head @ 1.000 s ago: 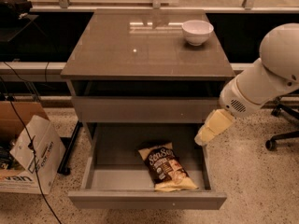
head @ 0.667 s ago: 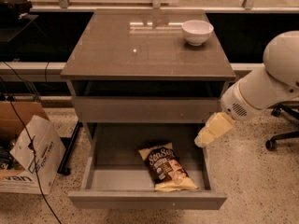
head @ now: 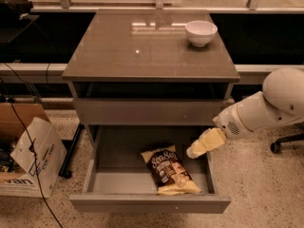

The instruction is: Pick brown chip bag from middle drawer and place on counter

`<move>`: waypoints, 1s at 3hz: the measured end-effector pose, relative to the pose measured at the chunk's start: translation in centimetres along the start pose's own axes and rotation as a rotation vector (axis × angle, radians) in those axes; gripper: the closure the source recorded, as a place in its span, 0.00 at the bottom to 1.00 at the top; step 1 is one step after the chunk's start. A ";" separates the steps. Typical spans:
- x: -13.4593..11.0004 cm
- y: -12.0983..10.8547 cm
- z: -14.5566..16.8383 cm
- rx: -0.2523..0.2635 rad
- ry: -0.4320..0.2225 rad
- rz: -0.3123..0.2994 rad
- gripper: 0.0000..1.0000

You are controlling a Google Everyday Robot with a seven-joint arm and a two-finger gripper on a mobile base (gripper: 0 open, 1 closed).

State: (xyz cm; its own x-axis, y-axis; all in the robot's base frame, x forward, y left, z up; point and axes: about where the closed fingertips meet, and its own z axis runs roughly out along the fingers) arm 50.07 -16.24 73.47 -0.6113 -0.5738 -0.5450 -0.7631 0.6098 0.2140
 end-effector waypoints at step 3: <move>4.3 -1.1 12.2 -0.182 -0.024 0.118 0.00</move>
Offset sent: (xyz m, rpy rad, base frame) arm 0.0080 0.0395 -0.1226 0.1685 0.1363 0.0147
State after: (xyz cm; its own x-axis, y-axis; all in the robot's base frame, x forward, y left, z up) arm 50.80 -12.66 60.99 -0.6954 -0.4893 -0.5264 -0.7129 0.5621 0.4194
